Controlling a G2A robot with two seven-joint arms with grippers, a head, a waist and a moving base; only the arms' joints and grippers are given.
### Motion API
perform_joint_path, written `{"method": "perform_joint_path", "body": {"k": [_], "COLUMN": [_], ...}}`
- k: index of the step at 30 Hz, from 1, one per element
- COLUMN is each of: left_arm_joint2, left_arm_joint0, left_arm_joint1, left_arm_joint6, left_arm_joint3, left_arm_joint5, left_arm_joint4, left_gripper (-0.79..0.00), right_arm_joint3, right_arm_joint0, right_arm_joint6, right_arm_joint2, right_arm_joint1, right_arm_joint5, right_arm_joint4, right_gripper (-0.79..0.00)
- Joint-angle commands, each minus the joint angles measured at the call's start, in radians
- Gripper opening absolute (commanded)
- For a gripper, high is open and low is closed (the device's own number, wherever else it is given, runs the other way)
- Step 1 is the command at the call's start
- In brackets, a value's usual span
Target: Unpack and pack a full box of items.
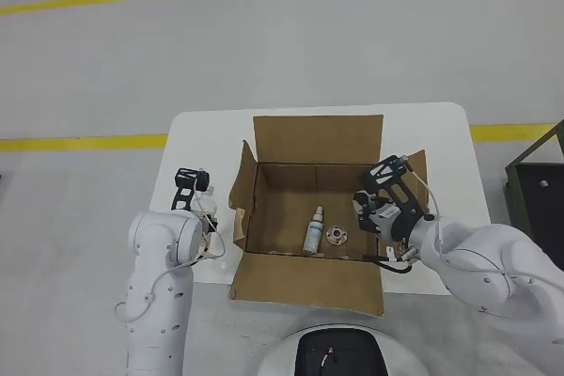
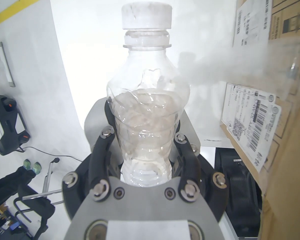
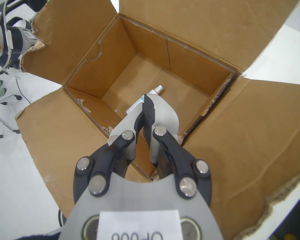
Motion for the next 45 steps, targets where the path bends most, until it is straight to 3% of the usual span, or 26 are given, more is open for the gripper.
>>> {"method": "perform_joint_path", "body": {"k": [1,8,12,29,30,31,45], "left_arm_joint2": [0.006,0.027,0.042,0.092,0.095,0.096,0.102], "left_arm_joint0": [0.013,0.012,0.0,-0.075,-0.079,-0.082,-0.089], "left_arm_joint1": [0.0,-0.003,0.001,-0.018,-0.019,-0.02,-0.03], "left_arm_joint6": [0.014,0.054,0.103,0.139,0.137,0.134,0.117], "left_arm_joint3": [0.022,0.099,0.139,0.369,0.375,0.382,0.407], "left_arm_joint5": [0.017,0.09,0.084,0.134,0.134,0.137,0.156], "left_arm_joint4": [0.023,0.058,0.16,0.152,0.153,0.151,0.123], "left_gripper": [-0.785,-0.785,-0.785,-0.785,-0.499,-0.022,0.0], "right_arm_joint3": [0.0,0.0,0.0,0.0,0.0,0.0,0.0], "right_arm_joint0": [0.0,0.0,0.0,0.0,0.0,0.0,0.0], "right_arm_joint6": [0.0,0.0,0.0,0.0,0.0,0.0,0.0], "right_arm_joint2": [0.0,0.0,0.0,0.0,0.0,0.0,0.0], "right_arm_joint1": [0.0,0.0,0.0,0.0,0.0,0.0,0.0], "right_arm_joint5": [0.0,0.0,0.0,0.0,0.0,0.0,0.0], "right_arm_joint4": [0.0,0.0,0.0,0.0,0.0,0.0,0.0], "right_gripper": [-0.785,-0.785,-0.785,-0.785,-0.785,-0.785,-0.785]}}
